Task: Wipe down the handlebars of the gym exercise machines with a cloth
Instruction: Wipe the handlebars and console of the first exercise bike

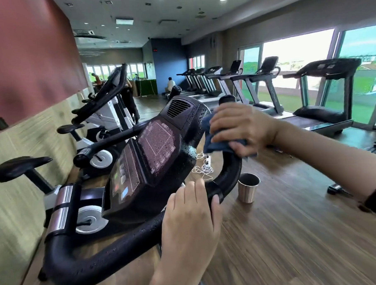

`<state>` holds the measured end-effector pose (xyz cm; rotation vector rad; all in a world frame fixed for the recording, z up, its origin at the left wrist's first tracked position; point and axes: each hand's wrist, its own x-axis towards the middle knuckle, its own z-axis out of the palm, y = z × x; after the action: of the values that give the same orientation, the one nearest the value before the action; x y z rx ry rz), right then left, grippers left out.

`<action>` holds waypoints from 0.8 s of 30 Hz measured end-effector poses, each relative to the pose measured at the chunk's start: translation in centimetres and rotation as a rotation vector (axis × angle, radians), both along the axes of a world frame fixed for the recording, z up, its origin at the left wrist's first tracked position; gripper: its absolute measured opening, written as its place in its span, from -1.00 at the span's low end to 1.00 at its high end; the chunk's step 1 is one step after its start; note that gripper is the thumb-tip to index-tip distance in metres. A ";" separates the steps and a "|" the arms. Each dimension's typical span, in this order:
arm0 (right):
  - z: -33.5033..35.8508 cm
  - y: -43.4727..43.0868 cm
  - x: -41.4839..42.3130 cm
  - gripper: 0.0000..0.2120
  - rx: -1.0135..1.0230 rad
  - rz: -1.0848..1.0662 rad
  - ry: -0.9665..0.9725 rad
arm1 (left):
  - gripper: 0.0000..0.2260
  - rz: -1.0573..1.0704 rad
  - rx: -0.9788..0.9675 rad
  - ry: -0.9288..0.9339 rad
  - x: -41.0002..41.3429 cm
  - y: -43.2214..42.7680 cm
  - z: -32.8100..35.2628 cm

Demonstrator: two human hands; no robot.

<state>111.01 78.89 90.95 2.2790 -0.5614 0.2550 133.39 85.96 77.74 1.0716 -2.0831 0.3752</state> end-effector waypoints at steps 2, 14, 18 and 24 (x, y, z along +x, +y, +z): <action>1.7 -0.7 -0.2 -0.69 -0.002 -0.042 -0.061 | -0.61 -0.001 0.007 -0.004 0.1 0.1 0.0; -7.5 1.7 1.3 -0.69 -0.121 0.193 -0.590 | -0.60 0.174 -0.051 -0.015 -0.5 1.1 -0.2; -9.6 0.2 0.5 -0.69 -0.182 0.398 -0.540 | -0.58 0.299 -0.069 0.063 -1.8 1.8 -1.0; -6.1 -3.0 -0.9 -0.61 -0.233 0.600 -0.390 | -0.64 0.432 -0.145 0.138 -3.7 2.1 -2.4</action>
<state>110.10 75.85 84.83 2.1215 -0.0109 1.0173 129.64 88.05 75.34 1.4147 -1.6684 0.6328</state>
